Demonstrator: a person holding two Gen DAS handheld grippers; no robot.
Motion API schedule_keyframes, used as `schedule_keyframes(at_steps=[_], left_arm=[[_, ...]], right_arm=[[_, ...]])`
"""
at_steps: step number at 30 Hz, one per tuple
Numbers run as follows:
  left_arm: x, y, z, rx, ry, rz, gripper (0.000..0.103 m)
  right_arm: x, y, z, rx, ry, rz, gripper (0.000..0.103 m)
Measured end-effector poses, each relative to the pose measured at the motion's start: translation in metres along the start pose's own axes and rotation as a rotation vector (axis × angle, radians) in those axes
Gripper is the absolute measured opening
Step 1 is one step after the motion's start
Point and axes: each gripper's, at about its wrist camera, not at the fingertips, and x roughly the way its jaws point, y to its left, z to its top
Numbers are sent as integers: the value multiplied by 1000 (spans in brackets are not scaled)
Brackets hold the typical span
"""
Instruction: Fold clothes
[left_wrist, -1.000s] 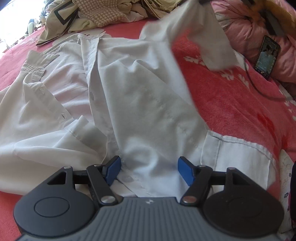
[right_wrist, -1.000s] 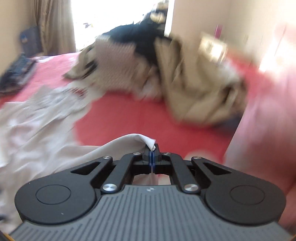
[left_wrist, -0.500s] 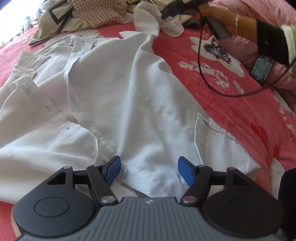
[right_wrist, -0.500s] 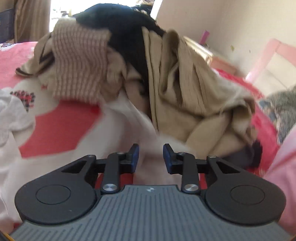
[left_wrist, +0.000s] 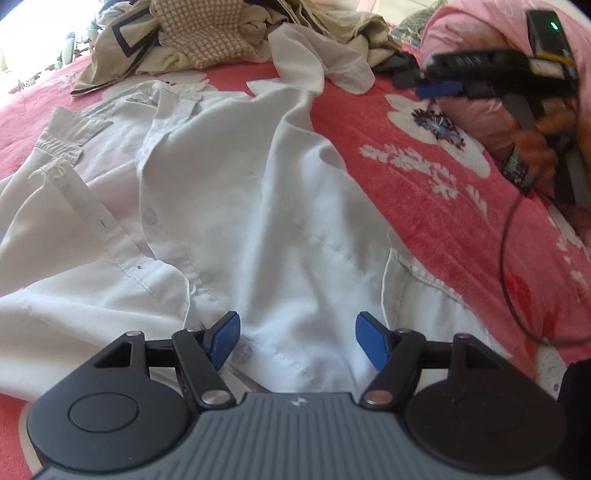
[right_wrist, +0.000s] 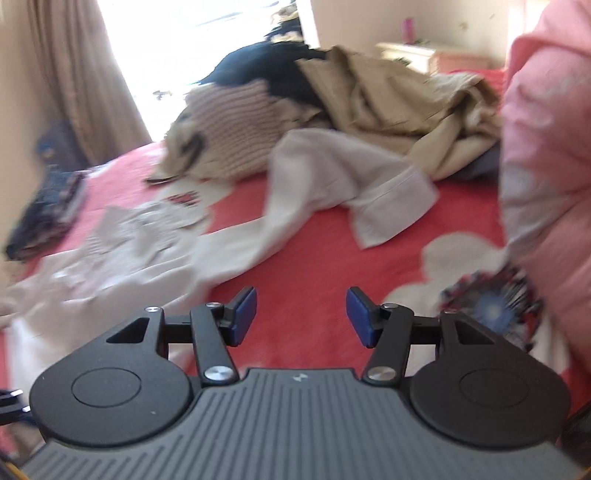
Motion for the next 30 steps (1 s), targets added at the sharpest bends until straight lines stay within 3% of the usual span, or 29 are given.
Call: schedule_keyframes(at_steps=[5,11,21,26,30], left_arm=[[-29,3,-2,-53,-65,-31,70],[-67,20,-27,-162,-78,-65,70],[-93,55,-90,-296,-14,62,70],[-83,55,-105,-267,3,114,70],[-76,48,-104,-200,-10,137,70]], right_arm=[[-14,41,-19,-77,49,246,53],[-20,87,-33,-193,137,415,53],[-57,126,-75,-394,297,611,53],[-61,157,-106,-540,375,637,53],[-55,178,-125,-678,338,547,53]])
